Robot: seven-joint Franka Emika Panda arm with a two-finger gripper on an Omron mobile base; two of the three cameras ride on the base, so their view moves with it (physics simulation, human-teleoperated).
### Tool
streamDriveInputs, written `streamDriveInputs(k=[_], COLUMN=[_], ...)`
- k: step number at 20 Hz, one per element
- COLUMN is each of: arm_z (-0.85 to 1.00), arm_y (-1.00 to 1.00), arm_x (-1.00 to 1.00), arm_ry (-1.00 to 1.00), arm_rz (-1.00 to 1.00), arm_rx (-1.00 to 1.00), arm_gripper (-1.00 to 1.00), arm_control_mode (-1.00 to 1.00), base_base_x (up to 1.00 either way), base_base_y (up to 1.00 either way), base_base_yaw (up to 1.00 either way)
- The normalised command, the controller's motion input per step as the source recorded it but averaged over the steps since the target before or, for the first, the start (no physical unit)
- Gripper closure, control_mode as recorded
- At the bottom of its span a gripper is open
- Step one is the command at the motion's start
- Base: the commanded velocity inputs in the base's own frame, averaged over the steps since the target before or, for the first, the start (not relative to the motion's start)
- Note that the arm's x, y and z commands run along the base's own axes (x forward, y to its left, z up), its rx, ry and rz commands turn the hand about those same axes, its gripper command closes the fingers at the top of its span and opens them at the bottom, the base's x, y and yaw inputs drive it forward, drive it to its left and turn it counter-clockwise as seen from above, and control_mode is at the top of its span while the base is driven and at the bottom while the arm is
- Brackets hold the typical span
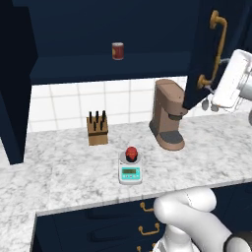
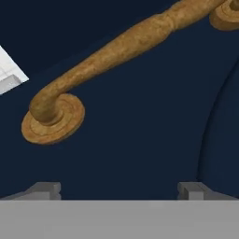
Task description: Pick the jam and place it on the digital scale for weighing, and close the cabinet.
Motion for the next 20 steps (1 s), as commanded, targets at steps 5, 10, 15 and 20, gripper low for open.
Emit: streamDriveInputs(k=[5, 10, 15, 20], arm_z=[-0.04, 0.00, -0.03, -0.06], arm_y=[0.79, 0.48, 0.26, 0.29], arm_x=[1.00, 0.92, 0.76, 0.73], arm_ry=[0.00, 0.00, 0.00, 0.00], arm_rz=[-0.02, -0.01, -0.04, -0.04], arm_rx=[-0.13, -0.07, -0.05, -0.05], arm_gripper=[-1.00, -1.00, -1.00, -1.00], arm_control_mode=[-1.00, -1.00, -1.00, -1.00], base_base_x=[0.00, 0.00, 0.00, 0.00], base_base_y=[0.00, 0.00, 0.00, 0.00], base_base_yaw=[0.00, 0.00, 0.00, 0.00])
